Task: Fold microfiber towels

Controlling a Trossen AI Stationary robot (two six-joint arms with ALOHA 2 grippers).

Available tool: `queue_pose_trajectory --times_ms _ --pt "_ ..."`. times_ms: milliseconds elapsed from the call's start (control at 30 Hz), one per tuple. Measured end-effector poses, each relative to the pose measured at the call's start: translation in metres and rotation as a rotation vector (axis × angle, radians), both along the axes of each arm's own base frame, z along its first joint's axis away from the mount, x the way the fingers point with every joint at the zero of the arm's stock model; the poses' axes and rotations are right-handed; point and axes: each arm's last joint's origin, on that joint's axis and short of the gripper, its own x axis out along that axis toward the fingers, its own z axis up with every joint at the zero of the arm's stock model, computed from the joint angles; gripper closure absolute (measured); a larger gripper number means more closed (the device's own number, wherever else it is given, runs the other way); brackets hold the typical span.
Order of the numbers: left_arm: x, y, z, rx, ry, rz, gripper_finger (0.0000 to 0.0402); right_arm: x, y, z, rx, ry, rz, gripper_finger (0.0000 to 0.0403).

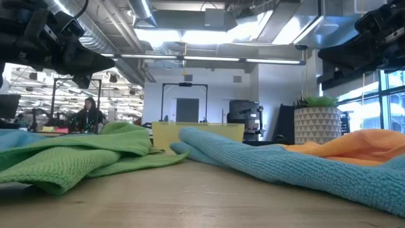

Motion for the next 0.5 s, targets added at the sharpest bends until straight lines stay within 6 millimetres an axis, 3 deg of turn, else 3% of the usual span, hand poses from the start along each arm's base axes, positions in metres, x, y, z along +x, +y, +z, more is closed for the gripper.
queue_pose_trajectory --times_ms 500 --pt "0.0001 0.0 0.0023 -0.024 -0.027 0.003 0.0401 0.0 0.0 0.0003 0.054 -0.005 0.002 0.0384"
